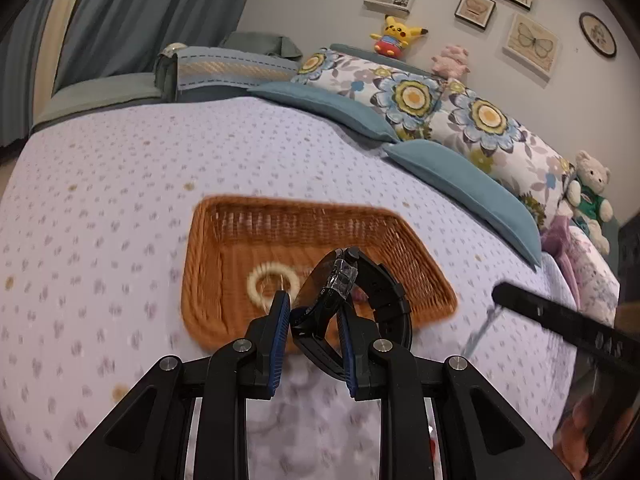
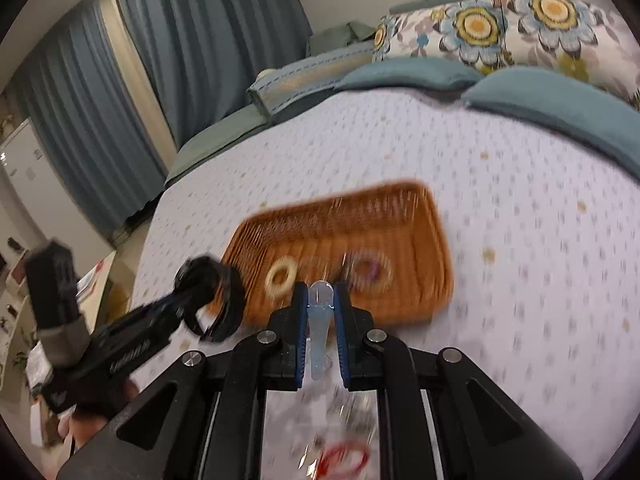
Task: Organize jewelry
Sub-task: 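Carry the watch and clip into the wicker basket and open both tools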
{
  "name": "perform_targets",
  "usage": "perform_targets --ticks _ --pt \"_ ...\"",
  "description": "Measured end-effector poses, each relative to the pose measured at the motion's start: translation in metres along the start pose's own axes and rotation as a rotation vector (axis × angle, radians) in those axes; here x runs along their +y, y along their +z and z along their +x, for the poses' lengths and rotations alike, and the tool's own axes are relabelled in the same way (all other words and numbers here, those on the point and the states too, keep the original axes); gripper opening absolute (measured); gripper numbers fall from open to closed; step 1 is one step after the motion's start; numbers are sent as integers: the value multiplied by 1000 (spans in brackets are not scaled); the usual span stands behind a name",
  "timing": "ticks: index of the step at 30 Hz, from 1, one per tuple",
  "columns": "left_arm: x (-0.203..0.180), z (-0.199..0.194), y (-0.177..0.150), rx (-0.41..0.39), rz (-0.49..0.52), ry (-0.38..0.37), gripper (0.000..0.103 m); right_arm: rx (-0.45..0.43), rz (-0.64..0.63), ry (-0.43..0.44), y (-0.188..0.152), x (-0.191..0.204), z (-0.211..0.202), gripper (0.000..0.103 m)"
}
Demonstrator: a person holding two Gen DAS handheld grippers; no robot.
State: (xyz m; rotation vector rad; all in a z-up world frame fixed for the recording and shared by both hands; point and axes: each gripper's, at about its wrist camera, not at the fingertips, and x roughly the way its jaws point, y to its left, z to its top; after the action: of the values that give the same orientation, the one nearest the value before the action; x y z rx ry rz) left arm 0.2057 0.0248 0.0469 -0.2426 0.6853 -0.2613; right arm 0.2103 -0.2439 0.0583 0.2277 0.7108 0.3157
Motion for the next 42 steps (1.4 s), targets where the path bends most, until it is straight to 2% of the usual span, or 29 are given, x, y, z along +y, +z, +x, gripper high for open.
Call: perform_targets --ticks 5,8,15,21,26,28,29,30,32,34,37,42 --pt "12 33 18 9 -16 11 24 -14 -25 -53 41 -10 47 16" --pt "19 53 22 25 -19 32 24 2 -45 -79 53 -15 77 16" --pt "31 85 27 52 -12 58 24 87 -118 -155 55 -20 135 16" --pt "41 100 25 90 -40 64 24 134 -108 -178 52 -28 156 16" --pt "37 103 21 93 -13 71 24 159 -69 -164 50 -39 167 16" --pt "36 103 20 98 -10 63 25 168 -71 -155 49 -40 170 17" --pt "36 104 20 101 -10 63 25 175 -69 -150 48 -40 170 22" --pt "36 104 19 104 -12 68 28 185 -61 -148 48 -42 170 34" --pt "36 103 19 108 -12 78 30 171 -50 -146 50 -46 167 47" --pt "32 96 20 83 11 86 31 145 -64 -154 50 -46 157 47" --pt "26 80 27 44 24 65 43 127 -70 -150 49 -44 137 47" --pt "13 44 38 -29 32 23 44 72 -63 -103 39 -36 81 47"
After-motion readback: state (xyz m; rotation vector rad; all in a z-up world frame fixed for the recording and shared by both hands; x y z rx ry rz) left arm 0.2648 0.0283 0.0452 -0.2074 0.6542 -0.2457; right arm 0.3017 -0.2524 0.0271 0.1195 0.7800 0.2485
